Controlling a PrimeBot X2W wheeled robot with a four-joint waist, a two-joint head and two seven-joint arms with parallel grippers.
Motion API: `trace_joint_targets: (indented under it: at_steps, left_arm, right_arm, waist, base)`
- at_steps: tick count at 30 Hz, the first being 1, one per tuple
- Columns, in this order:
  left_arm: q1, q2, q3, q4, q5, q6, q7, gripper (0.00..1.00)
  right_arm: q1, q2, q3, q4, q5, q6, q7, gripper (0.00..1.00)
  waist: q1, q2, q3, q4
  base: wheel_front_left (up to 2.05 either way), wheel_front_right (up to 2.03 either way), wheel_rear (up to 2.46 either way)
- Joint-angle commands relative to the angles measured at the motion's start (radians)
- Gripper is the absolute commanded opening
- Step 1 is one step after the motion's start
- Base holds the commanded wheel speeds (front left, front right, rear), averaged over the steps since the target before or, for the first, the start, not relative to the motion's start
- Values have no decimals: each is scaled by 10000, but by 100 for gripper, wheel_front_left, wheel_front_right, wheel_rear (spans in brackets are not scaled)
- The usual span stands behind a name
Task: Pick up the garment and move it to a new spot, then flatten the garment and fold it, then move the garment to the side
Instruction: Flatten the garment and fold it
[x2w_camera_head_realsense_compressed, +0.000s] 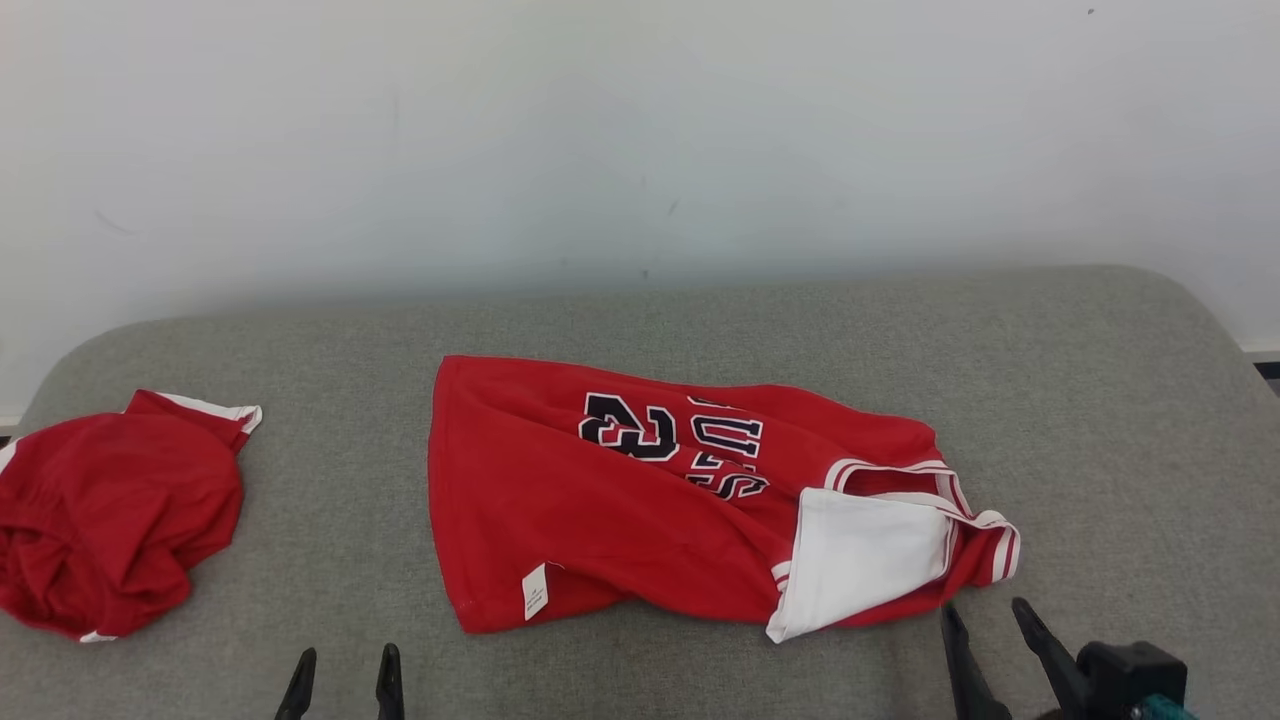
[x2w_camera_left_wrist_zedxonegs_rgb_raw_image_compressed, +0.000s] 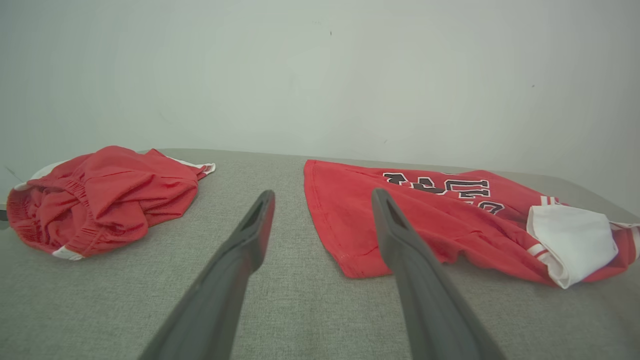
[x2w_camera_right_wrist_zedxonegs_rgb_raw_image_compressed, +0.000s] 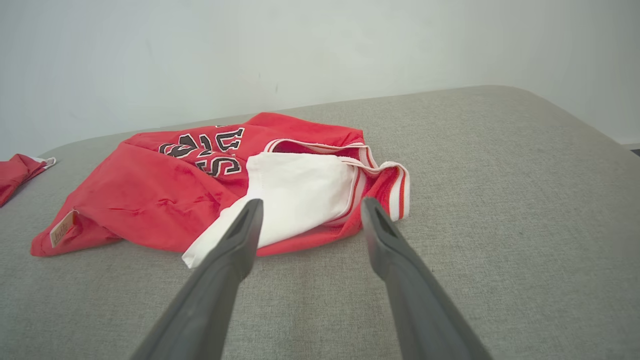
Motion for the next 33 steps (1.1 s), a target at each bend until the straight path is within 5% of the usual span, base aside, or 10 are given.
trace_joint_targets:
  at_steps: [1, 14, 33]
  left_arm:
    - [103, -36, 13, -35, 11, -47, -32, 100]
    - [-265, -37, -431, 62, -182, -14, -33, 100]
    - [-879, -33, -982, 235, -302, 14, -33, 100]
  right_arm:
    - [-252, 4, 32, -1, 20, -23, 86, 100]
    - [-3445, -904, -212, 2179, -679, -23, 2124, 100]
    - [-5807, -2429, 9, 5859, -1328, -23, 2441, 100]
  waist:
    - [1, 0, 28, -16]
    - [1, 0, 595, 747]
    - [1, 0, 1924, 2047]
  base:
    - [0, 0, 0]
    - [0, 0, 0]
    - [0, 0, 0]
